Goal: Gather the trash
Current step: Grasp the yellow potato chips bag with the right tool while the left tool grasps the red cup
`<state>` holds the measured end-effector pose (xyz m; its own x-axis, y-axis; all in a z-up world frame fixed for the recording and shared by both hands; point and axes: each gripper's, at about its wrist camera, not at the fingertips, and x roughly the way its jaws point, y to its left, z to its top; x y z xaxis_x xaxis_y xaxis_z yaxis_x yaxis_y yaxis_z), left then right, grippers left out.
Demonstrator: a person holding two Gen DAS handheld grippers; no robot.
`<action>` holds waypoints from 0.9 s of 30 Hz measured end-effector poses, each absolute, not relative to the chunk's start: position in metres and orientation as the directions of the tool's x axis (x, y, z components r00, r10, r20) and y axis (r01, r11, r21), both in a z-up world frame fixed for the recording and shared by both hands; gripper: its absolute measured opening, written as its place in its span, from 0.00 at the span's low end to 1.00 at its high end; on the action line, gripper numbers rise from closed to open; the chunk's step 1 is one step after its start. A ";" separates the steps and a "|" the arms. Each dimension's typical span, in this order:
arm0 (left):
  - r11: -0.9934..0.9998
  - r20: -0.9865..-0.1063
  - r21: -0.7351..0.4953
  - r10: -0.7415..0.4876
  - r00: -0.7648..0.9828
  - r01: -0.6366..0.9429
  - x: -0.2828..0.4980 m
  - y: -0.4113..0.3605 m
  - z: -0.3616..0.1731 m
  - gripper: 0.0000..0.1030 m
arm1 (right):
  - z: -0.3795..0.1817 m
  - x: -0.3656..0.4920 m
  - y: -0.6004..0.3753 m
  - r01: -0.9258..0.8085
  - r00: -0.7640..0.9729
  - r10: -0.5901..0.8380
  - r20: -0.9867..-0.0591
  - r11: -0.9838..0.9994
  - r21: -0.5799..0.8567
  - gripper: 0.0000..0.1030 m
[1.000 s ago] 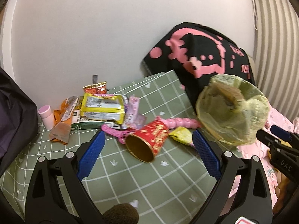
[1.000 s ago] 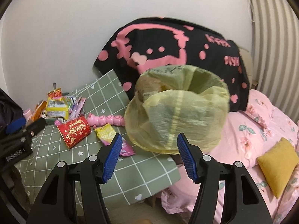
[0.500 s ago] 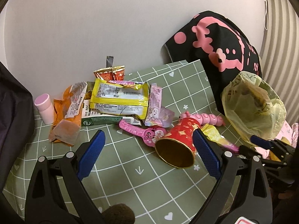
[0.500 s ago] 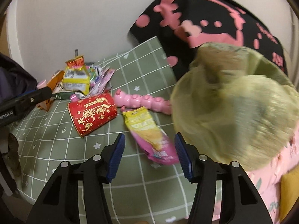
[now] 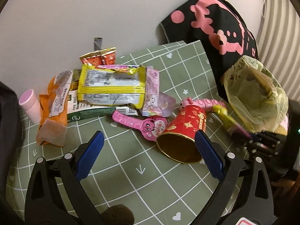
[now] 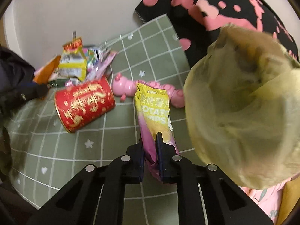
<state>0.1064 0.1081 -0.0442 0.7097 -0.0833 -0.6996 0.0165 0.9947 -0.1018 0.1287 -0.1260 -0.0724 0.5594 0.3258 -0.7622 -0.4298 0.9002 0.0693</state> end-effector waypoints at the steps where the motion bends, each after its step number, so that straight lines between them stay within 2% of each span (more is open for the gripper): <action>1: 0.994 -0.704 -0.107 -0.093 0.704 0.025 0.108 0.107 -0.044 0.89 | -0.066 0.127 -0.128 -0.423 0.561 0.336 -0.757 0.902 0.087 0.12; 9: 0.984 -0.725 -0.151 -0.178 0.665 0.098 0.130 0.088 -0.053 0.81 | -0.030 0.100 -0.153 -0.361 0.591 0.346 -0.729 0.921 0.145 0.12; 18: 0.983 -0.755 -0.152 -0.180 0.631 0.099 0.145 0.072 -0.073 0.75 | -0.018 0.090 -0.168 -0.339 0.601 0.310 -0.737 0.933 0.116 0.12; 20: 0.980 -0.760 -0.173 -0.195 0.620 0.097 0.147 0.071 -0.074 0.67 | -0.017 0.090 -0.171 -0.336 0.603 0.305 -0.737 0.935 0.112 0.12; 27: 0.976 -0.725 -0.200 -0.204 0.658 0.082 0.140 0.078 -0.062 0.60 | -0.015 0.090 -0.169 -0.350 0.608 0.307 -0.732 0.931 0.100 0.12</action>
